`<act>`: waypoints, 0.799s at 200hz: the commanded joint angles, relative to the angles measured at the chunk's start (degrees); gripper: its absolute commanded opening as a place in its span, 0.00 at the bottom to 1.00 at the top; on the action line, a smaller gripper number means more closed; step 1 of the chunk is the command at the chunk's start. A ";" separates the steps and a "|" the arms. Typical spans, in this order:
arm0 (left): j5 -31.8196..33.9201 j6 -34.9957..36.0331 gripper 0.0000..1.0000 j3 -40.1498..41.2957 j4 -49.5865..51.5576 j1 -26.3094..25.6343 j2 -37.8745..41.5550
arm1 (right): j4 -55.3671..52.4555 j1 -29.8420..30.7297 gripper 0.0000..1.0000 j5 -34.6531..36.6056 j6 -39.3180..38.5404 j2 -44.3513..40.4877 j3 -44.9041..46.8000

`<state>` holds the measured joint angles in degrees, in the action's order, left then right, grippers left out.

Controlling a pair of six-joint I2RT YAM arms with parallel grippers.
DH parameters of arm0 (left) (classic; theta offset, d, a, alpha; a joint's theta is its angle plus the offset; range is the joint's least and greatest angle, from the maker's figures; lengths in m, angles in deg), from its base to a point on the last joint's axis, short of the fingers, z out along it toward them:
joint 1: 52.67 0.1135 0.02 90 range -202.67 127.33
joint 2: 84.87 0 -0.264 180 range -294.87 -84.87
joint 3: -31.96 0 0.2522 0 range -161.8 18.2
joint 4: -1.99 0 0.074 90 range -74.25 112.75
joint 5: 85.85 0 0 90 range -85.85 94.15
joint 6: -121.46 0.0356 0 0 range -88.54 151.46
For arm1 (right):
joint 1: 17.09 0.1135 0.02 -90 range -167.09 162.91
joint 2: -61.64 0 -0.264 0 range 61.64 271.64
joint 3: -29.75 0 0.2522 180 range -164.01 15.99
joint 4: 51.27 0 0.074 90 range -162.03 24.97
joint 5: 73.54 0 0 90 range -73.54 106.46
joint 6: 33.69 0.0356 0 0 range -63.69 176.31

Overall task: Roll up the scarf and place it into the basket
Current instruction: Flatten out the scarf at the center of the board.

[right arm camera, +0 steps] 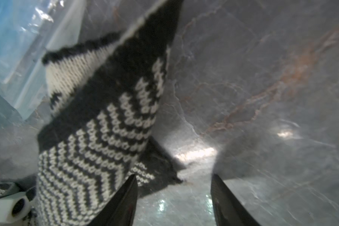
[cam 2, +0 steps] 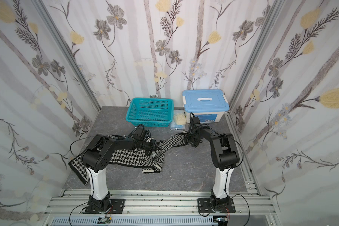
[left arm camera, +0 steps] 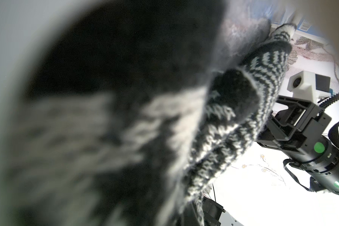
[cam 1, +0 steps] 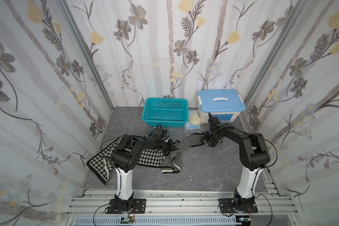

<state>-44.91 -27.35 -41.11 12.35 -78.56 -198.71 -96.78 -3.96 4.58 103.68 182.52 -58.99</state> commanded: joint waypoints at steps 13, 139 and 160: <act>-0.93 -2.33 0.00 0.42 -2.84 0.07 0.27 | 7.82 0.06 0.74 -0.30 3.75 1.46 0.33; -1.97 -13.60 0.00 5.28 -16.58 1.02 -1.11 | 5.64 1.02 0.71 1.25 8.15 -5.44 11.52; -2.75 -13.78 0.00 5.51 -16.55 1.19 -1.00 | 6.83 0.94 0.70 0.83 7.91 -2.75 9.06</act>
<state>-47.03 -36.42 -36.08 -1.42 -77.57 -199.41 -88.78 -2.95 3.51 110.48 176.66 -48.83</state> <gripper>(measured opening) 0.075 0.709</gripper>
